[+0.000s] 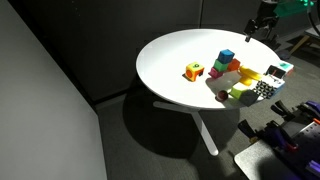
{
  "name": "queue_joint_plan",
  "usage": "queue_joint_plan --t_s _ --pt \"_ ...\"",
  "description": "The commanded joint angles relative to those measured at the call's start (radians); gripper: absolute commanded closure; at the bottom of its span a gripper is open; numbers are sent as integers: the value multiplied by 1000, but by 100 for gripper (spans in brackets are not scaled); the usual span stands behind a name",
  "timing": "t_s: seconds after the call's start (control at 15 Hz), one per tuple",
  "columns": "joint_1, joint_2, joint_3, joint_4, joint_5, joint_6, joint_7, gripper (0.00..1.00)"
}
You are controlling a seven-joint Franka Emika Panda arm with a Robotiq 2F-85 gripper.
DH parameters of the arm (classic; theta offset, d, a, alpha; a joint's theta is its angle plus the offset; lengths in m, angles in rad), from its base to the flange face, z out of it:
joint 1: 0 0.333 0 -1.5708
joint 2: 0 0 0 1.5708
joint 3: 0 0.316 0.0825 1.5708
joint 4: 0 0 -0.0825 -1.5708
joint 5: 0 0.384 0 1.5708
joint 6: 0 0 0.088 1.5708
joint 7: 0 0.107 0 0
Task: Put the orange block on top of the blue block
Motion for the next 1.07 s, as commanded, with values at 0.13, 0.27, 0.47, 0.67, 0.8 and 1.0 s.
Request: queue_joint_plan --t_s 0.13,0.27,0.47,0.67,0.8,1.0 --pt "-10 11 9 5 -2 -1 -5 0" --pt "-10 12 10 4 -2 -1 -5 0" --pt "-10 12 10 4 -2 -1 -5 0" --pt "-10 12 10 4 -2 -1 -5 0" --pt "-11 16 9 10 1 -4 -6 0" --pt "-13 26 10 18 11 6 -11 0"
